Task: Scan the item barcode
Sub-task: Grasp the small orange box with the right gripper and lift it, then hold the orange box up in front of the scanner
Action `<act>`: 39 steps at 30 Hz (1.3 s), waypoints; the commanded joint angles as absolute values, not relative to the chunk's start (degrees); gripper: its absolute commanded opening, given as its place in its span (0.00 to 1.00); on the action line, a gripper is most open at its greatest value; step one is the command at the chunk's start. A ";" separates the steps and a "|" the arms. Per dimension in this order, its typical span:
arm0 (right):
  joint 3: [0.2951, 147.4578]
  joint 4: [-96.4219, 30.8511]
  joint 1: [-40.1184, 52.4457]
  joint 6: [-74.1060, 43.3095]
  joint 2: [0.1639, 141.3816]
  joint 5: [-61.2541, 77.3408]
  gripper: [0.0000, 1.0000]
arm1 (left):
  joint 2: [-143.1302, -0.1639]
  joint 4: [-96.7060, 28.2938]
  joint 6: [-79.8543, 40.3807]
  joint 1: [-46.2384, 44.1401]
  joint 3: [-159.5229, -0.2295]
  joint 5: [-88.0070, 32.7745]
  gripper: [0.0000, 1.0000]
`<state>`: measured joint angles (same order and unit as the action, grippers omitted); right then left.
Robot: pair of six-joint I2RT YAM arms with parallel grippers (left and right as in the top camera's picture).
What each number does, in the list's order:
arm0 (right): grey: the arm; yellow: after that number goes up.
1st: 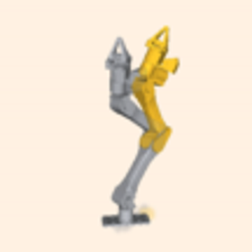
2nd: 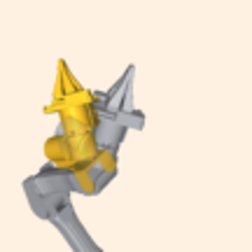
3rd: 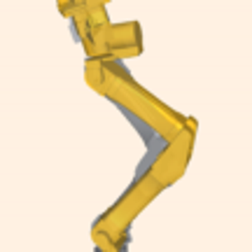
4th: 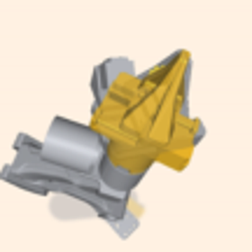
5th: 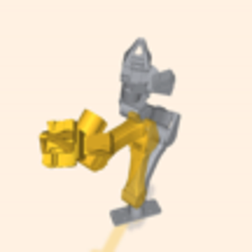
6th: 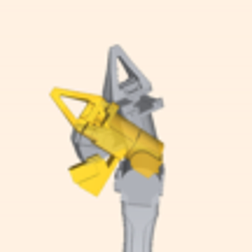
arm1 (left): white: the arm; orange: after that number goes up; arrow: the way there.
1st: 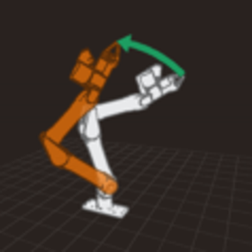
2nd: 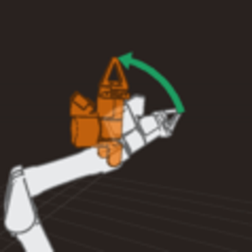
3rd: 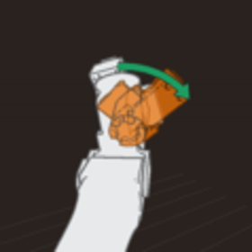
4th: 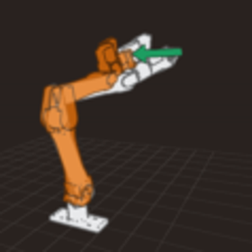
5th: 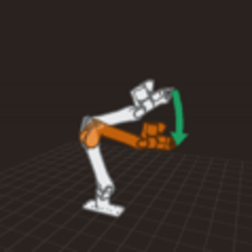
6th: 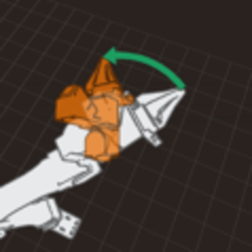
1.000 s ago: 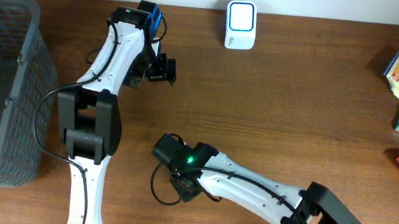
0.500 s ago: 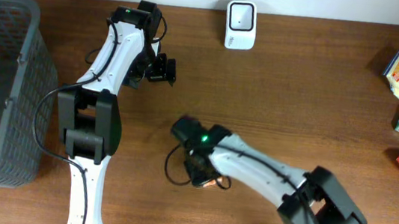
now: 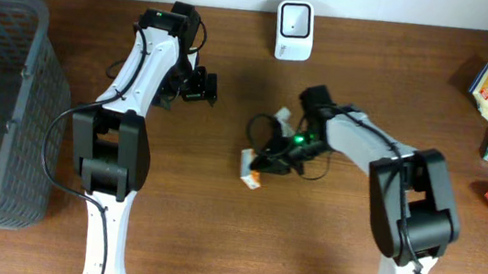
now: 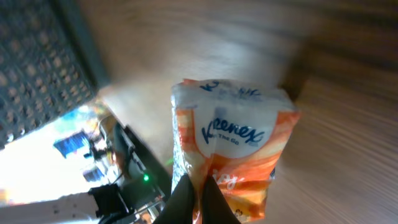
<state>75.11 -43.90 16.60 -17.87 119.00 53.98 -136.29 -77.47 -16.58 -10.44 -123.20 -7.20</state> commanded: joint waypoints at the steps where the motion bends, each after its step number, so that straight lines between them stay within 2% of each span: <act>1: 77.82 -54.43 8.25 -16.73 118.74 32.18 0.11 | -135.31 -77.62 -17.30 -10.48 -123.02 -7.22 0.99; 2: 81.45 -61.06 6.15 -16.23 118.74 21.04 0.17 | -135.31 -77.60 -17.28 -10.48 -123.02 -7.25 0.99; 3: 85.08 -65.76 5.13 -15.00 118.74 14.15 0.30 | -135.31 -77.58 -17.30 -10.48 -123.02 -7.22 0.99; 5: 92.95 -73.67 4.43 -14.92 118.74 5.21 0.33 | -135.31 -77.60 -17.30 -10.48 -123.02 -7.22 0.99; 6: 97.71 -77.08 4.71 -10.70 118.74 8.64 0.32 | -135.31 -77.62 -17.30 -10.48 -123.02 -7.22 0.99; 7: 99.11 -78.02 5.30 -4.58 118.74 15.29 0.36 | -135.31 -77.60 -17.30 -10.48 -123.02 -7.22 0.99; 10: 95.74 -74.76 7.94 4.49 118.78 22.39 0.38 | -135.31 -77.60 -17.30 -10.48 -123.02 -7.22 0.99; 12: 87.88 -65.52 11.88 4.69 118.78 25.47 0.42 | -135.31 -77.60 -17.30 -10.48 -123.02 -7.22 0.99; 15: 80.42 -55.59 13.89 4.40 118.78 33.93 0.42 | -135.31 -77.62 -17.30 -10.48 -123.02 -7.22 0.99; 18: 77.12 -52.10 14.68 2.52 118.78 34.52 0.40 | -135.31 -77.60 -17.30 -10.48 -123.02 -7.22 0.99; 19: 77.03 -51.75 14.63 2.48 118.78 34.48 0.24 | -135.31 -77.60 -17.30 -10.48 -123.02 -7.22 0.99; 21: 77.08 -50.28 14.50 -0.54 118.78 33.89 0.04 | -135.31 -77.62 -17.28 -10.48 -123.02 -7.22 0.99; 23: 79.90 -50.13 14.04 -1.13 118.76 38.96 0.04 | -135.31 -77.65 -17.28 -10.48 -123.02 -7.20 0.99; 27: 90.61 -50.00 9.43 0.86 118.76 74.67 0.04 | -135.31 -77.87 -17.28 -10.48 -123.02 -7.20 0.99; 29: 91.72 -45.21 6.66 1.21 118.76 88.97 0.04 | -135.31 -77.62 -17.28 -10.48 -123.02 -7.20 0.99; 30: 91.92 -41.39 4.51 -4.34 118.76 88.95 0.04 | -135.31 -77.41 -17.28 -10.48 -123.02 -7.20 0.99; 33: 91.92 -38.48 1.87 -4.49 118.76 88.97 0.04 | -135.31 -77.38 -17.28 -10.48 -123.02 -7.20 0.99; 37: 91.92 -37.01 -0.08 6.22 118.76 88.97 0.04 | -135.31 -77.49 -17.08 -10.48 -123.02 -7.20 0.99; 39: 91.92 -36.91 -0.67 15.46 118.76 88.97 0.04 | -135.31 -77.17 -17.10 -10.48 -123.02 -7.20 0.99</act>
<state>91.09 -37.21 0.36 4.47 119.31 86.98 -136.29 -77.32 -16.58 -10.44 -123.20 -7.22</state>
